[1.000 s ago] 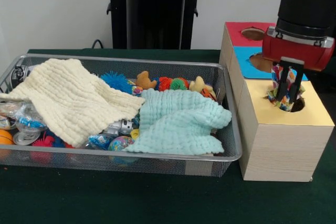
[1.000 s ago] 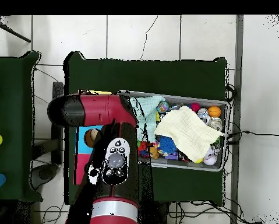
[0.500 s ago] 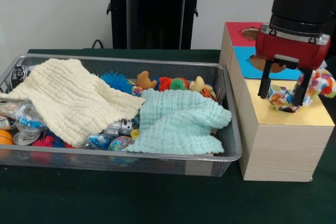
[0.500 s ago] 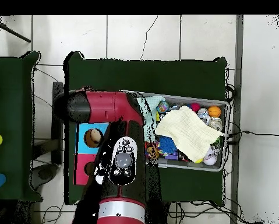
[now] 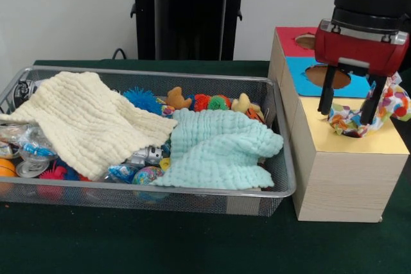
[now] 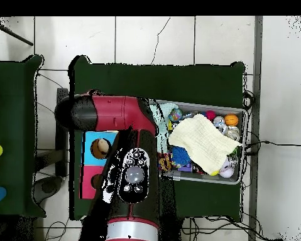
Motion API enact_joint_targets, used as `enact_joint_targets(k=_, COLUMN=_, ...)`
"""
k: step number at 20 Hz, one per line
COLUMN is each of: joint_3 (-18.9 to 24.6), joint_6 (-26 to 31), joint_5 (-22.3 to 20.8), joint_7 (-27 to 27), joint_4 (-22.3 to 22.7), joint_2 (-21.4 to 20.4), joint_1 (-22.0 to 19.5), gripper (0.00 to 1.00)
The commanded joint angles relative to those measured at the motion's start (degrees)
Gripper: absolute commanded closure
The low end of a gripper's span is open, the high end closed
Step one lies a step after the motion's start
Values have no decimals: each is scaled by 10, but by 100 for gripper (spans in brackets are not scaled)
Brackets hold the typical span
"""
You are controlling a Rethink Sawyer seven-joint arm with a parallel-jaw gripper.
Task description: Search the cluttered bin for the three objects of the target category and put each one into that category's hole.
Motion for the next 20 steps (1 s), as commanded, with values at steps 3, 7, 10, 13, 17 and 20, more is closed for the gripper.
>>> enact_joint_targets(k=3, joint_3=25, joint_6=141, joint_5=-14, joint_7=-10, joint_4=-5, joint_2=-37, joint_1=-14, gripper=0)
enact_joint_targets(k=7, joint_3=19, joint_6=157, joint_5=-22, joint_7=-7, joint_4=-22, joint_2=-41, joint_1=-13, gripper=0)
enact_joint_targets(k=10, joint_3=19, joint_6=158, joint_5=-23, joint_7=0, joint_4=-19, joint_2=-44, joint_1=-13, gripper=100)
enact_joint_targets(k=13, joint_3=17, joint_6=147, joint_5=-26, joint_7=3, joint_4=-11, joint_2=-46, joint_1=-12, gripper=100)
enact_joint_targets(k=17, joint_3=16, joint_6=103, joint_5=-34, joint_7=14, joint_4=16, joint_2=-45, joint_1=-4, gripper=100)
enact_joint_targets(k=20, joint_3=17, joint_6=76, joint_5=-33, joint_7=28, joint_4=31, joint_2=-41, joint_1=0, gripper=100)
